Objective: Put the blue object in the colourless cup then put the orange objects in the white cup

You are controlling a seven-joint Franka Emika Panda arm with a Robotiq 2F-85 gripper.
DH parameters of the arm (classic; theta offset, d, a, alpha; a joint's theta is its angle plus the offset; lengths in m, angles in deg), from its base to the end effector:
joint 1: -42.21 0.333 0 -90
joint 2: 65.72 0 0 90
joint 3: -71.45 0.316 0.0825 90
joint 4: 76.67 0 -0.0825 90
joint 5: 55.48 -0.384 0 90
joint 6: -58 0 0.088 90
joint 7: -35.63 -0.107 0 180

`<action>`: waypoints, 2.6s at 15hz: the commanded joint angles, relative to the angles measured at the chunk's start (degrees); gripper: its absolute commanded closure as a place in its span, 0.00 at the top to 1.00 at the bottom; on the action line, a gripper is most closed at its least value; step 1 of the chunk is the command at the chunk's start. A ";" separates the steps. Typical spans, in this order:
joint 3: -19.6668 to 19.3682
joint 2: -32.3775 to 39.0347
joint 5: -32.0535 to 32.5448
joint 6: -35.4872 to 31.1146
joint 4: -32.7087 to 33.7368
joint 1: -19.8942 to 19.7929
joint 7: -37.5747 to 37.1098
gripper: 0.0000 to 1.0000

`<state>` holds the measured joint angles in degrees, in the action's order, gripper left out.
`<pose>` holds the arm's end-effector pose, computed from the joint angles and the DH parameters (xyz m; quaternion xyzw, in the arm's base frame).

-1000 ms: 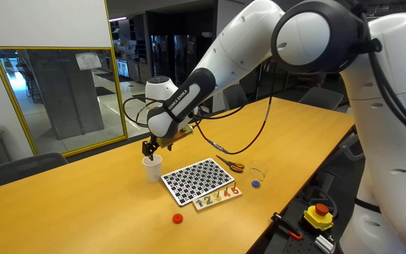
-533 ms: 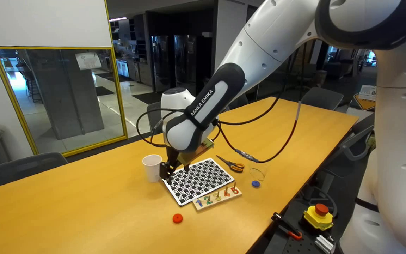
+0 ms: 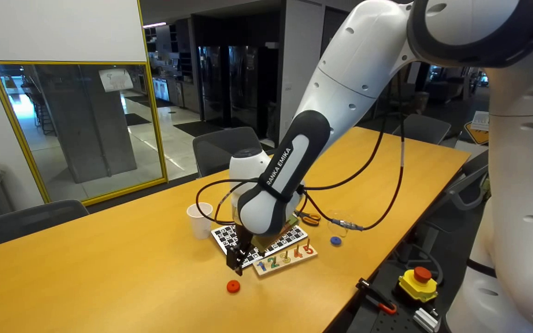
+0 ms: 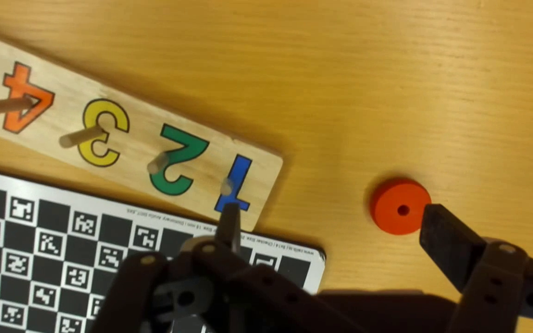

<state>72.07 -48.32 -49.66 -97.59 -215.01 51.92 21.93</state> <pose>0.4851 0.0924 0.1864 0.9997 0.0166 0.0028 0.0191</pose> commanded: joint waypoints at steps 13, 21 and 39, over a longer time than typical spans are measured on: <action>-2.68 8.85 1.45 -9.09 3.90 8.32 -3.39 1.00; -3.63 12.11 0.71 -8.44 7.41 8.83 -3.12 1.00; 0.08 10.04 -0.87 1.00 9.00 5.91 -0.39 0.20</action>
<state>71.62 -37.57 -50.02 -100.45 -206.86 58.71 20.32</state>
